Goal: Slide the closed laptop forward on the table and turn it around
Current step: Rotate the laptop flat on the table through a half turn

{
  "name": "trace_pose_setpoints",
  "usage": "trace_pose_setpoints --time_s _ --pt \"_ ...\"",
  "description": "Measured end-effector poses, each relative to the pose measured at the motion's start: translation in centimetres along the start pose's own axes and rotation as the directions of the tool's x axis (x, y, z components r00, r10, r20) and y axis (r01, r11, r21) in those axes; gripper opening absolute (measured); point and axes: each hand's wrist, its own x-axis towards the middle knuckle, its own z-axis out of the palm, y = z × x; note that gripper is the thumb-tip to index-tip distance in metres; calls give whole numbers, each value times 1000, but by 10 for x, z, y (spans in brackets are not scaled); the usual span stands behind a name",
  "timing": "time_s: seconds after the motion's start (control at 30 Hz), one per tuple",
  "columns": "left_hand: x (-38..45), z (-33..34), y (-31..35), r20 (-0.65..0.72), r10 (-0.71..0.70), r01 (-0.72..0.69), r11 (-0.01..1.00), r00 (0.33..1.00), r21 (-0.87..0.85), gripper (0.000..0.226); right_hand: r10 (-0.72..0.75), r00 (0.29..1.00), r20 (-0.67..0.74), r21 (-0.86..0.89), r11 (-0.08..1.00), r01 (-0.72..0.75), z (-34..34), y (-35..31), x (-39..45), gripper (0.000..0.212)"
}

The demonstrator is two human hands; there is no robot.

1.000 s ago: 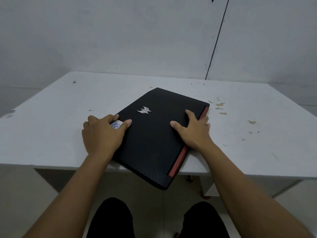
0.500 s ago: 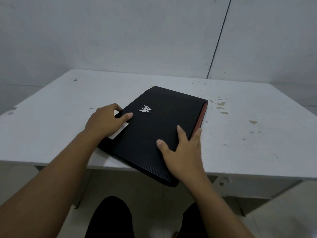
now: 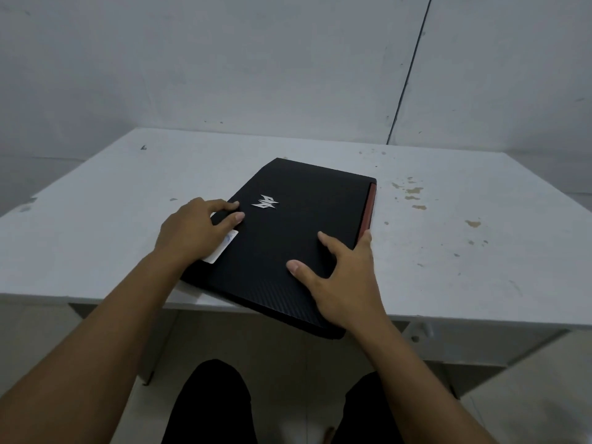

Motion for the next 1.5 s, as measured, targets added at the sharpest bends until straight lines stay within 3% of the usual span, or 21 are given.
trace_pose_setpoints --time_s 0.3,0.5,0.63,0.77,0.87,1.13,1.37,1.5 --pt "-36 18 25 -164 -148 156 987 975 41 48 -122 981 148 -25 992 127 -45 16 34 86" --pt "-49 18 51 -131 -185 199 975 974 101 43 -102 966 236 -97 987 128 -63 22 51 87" --pt "-32 6 49 -41 -166 168 984 985 51 37 -25 992 122 -141 989 42 -54 18 37 80" --pt "13 0 49 46 -58 61 996 997 -70 48 11 996 -88 -291 956 -36 -29 16 3 68" --pt "57 10 50 133 20 -11 998 991 -63 61 12 987 -159 -359 931 -69 -18 14 -10 70" --pt "138 48 63 283 13 -60 986 959 157 76 -93 956 -277 -324 946 -2 -14 23 -3 64" --pt "169 48 58 278 80 -112 988 957 104 62 -129 951 -282 -342 939 26 -14 27 0 65" --pt "170 48 52 286 82 -101 993 955 52 75 -147 949 -280 -335 941 47 -13 28 1 66"
